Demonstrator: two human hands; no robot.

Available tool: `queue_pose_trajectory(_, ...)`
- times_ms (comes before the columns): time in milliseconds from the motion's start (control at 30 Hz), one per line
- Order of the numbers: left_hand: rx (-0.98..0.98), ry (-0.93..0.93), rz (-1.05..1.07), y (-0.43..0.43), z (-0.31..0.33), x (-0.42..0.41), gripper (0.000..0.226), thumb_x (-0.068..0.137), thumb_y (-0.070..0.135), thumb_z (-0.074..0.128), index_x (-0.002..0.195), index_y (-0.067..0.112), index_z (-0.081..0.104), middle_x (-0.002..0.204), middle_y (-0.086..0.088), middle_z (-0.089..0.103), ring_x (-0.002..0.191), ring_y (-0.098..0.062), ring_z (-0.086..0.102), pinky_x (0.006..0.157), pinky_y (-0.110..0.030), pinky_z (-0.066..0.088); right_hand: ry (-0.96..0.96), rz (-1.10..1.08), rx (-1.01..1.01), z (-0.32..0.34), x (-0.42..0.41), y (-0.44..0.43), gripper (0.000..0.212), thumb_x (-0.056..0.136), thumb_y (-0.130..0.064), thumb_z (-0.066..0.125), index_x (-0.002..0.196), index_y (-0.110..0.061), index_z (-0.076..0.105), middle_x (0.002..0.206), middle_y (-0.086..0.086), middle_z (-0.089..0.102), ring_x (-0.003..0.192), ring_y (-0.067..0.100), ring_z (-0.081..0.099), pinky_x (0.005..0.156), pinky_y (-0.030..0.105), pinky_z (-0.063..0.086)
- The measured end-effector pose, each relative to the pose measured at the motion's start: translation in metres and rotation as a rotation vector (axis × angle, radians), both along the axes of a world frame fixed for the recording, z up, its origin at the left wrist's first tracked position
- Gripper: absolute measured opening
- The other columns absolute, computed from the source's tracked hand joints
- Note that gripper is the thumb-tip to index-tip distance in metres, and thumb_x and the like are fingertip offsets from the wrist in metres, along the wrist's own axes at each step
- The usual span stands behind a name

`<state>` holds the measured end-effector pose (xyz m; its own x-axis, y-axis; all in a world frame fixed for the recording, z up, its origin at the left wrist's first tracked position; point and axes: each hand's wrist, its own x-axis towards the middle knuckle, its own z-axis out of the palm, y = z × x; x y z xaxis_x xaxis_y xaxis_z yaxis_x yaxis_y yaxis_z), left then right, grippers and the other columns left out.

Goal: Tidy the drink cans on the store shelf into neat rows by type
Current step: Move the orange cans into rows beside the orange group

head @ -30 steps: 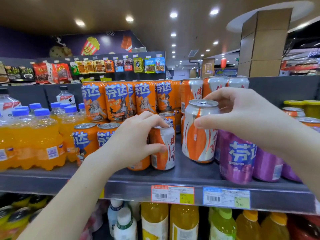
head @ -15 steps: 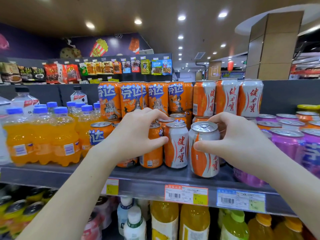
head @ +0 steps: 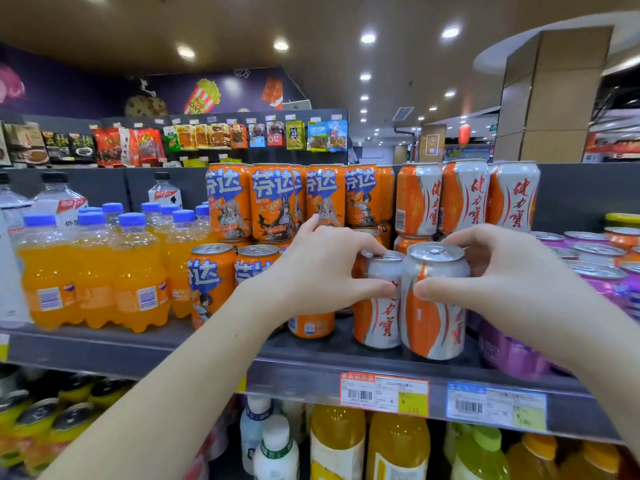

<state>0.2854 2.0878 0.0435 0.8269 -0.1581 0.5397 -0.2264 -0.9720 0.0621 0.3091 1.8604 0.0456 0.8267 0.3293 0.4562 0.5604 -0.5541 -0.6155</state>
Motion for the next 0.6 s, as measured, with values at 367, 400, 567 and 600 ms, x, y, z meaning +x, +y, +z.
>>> queue_pose_trajectory(367,-0.147,0.006,-0.135,-0.018,-0.01,-0.006,0.061,0.082,0.065,0.069,0.134,0.033,0.064,0.127,0.013,0.067,0.119,-0.004,0.059,0.115,-0.042,0.039,-0.065,-0.011,0.008,0.032,-0.015,-0.019,0.05,0.055,-0.047,0.087,0.097,-0.036,0.062,0.088,-0.014,0.068,0.081,0.004,0.064,0.065,0.027,0.05)
queue_pose_trajectory(400,-0.163,0.001,-0.142,-0.019,-0.012,-0.006,0.061,0.082,0.064,0.069,0.134,0.034,0.064,0.125,0.013,0.067,0.116,-0.004,0.06,0.105,-0.038,0.048,-0.067,-0.006,0.023,0.035,-0.016,-0.021,0.048,0.055,-0.047,0.088,0.094,-0.036,0.061,0.088,-0.014,0.068,0.08,0.003,0.064,0.064,0.026,0.049)
queue_pose_trajectory(567,-0.094,-0.074,-0.119,-0.026,-0.018,-0.007,0.056,0.086,0.063,0.064,0.133,0.033,0.059,0.122,0.013,0.063,0.11,-0.005,0.059,0.094,-0.033,0.054,-0.022,-0.005,0.108,0.042,-0.011,-0.029,0.051,0.058,-0.044,0.09,0.101,-0.036,0.063,0.089,-0.013,0.066,0.083,0.001,0.063,0.066,0.022,0.046)
queue_pose_trajectory(600,-0.111,-0.069,-0.122,-0.029,-0.019,-0.007,0.057,0.085,0.063,0.065,0.133,0.033,0.058,0.123,0.013,0.062,0.111,-0.005,0.058,0.093,-0.032,0.054,-0.013,-0.004,0.124,0.043,-0.01,-0.032,0.055,0.057,-0.045,0.09,0.105,-0.035,0.064,0.092,-0.012,0.068,0.086,0.004,0.065,0.07,0.025,0.05)
